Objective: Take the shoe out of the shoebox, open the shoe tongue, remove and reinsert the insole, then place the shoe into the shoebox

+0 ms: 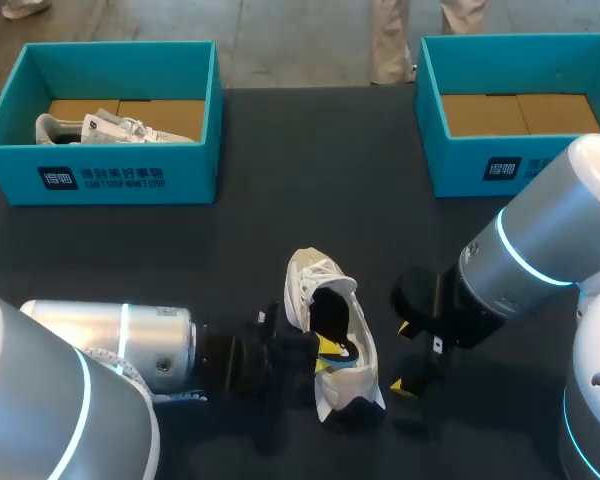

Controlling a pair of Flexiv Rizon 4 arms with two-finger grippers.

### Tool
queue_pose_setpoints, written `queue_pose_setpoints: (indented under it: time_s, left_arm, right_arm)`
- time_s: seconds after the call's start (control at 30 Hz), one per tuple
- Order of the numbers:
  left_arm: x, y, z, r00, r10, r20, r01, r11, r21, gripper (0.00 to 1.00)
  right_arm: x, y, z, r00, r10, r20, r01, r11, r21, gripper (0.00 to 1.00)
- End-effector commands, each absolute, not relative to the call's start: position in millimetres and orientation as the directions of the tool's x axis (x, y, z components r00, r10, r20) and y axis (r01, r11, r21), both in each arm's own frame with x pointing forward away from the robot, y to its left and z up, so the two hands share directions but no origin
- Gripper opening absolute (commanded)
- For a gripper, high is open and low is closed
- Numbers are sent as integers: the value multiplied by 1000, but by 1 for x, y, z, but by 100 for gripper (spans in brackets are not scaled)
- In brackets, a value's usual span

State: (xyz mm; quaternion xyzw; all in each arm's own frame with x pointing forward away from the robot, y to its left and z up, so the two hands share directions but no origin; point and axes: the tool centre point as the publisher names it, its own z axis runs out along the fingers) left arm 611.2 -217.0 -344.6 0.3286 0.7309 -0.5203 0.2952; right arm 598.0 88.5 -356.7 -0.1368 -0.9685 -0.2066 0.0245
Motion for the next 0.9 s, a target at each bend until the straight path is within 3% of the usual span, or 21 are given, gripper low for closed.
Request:
queue_pose_setpoints:
  time_s: [0.03,0.27,0.3,0.37,0.43,0.73,0.8,0.83,0.9]
  left_arm:
    - [620,-226,-351,-616,181,-767,781,266,-565,0]
    - [618,-222,-352,-652,159,-741,752,262,-605,0]
    - [616,-221,-350,-658,157,-737,748,249,-615,13]
    - [611,-220,-347,-659,157,-736,748,243,-618,24]
    - [608,-219,-344,-665,155,-730,743,227,-629,27]
    - [595,-216,-333,-656,159,-737,753,202,-626,13]
    - [594,-217,-333,-650,165,-742,758,202,-620,7]
    - [593,-217,-333,-647,170,-743,761,201,-617,0]
    - [594,-219,-336,-638,180,-749,769,208,-605,0]
  right_arm:
    - [597,89,-357,-961,258,101,277,878,391,100]
    - [597,89,-357,-961,258,101,277,878,391,100]
    - [597,89,-357,-961,258,101,277,878,391,100]
    - [597,89,-357,-961,258,101,277,878,391,100]
    - [597,89,-357,-961,258,101,277,878,391,100]
    - [597,89,-357,-961,258,101,277,878,391,100]
    - [597,89,-357,-961,258,101,277,878,391,100]
    - [597,89,-357,-961,258,101,277,878,391,100]
    - [597,89,-357,-961,258,101,277,878,391,100]
